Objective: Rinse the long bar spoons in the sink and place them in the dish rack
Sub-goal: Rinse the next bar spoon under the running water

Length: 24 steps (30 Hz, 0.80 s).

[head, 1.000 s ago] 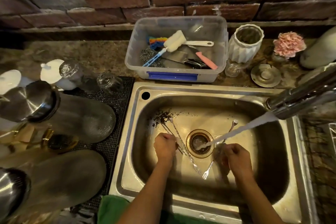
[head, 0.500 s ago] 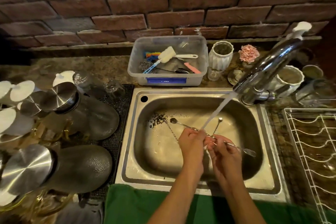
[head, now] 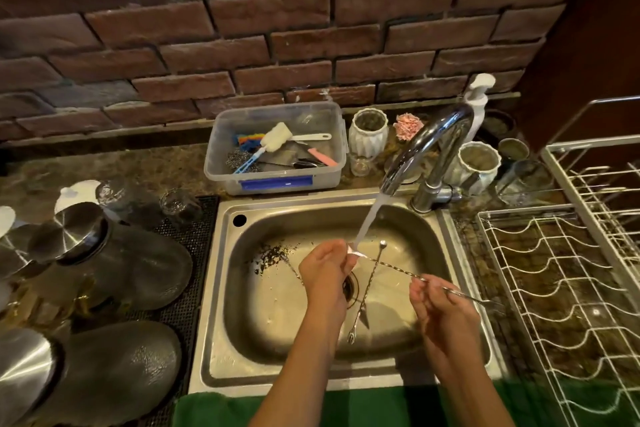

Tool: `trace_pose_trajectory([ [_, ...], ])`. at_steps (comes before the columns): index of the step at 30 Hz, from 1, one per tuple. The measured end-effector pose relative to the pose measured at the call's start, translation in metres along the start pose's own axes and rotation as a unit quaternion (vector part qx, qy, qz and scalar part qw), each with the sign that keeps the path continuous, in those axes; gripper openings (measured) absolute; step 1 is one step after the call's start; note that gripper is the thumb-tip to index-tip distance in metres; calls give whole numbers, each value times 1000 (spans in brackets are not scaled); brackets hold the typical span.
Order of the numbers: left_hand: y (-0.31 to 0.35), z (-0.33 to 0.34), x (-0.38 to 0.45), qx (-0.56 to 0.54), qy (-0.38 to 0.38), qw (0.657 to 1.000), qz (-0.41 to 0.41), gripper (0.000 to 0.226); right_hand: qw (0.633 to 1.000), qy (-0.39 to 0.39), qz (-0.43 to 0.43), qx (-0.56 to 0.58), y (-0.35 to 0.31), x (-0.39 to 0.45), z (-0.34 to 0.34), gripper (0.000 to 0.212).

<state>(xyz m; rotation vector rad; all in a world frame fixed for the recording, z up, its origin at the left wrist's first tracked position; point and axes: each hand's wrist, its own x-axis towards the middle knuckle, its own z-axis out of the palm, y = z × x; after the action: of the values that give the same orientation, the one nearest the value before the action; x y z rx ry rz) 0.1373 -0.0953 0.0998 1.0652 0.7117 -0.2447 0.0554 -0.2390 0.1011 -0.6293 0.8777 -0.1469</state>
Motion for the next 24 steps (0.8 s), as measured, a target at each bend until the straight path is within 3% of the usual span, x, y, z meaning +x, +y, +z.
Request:
trace_pose_trajectory([
  [4, -8, 5, 6, 5, 28, 999, -15, 14, 1000, 9, 0, -2, -1, 3, -5, 24],
  [9, -12, 8, 8, -1, -9, 999, -43, 15, 1000, 18, 6, 4, -1, 4, -6, 16],
  [13, -13, 9, 11, -11, 8, 998, -62, 11, 1000, 26, 15, 9, -4, 1, -5, 15],
  [24, -10, 17, 8, -13, -59, 998, -36, 15, 999, 13, 29, 29, -4, 4, -8, 20],
])
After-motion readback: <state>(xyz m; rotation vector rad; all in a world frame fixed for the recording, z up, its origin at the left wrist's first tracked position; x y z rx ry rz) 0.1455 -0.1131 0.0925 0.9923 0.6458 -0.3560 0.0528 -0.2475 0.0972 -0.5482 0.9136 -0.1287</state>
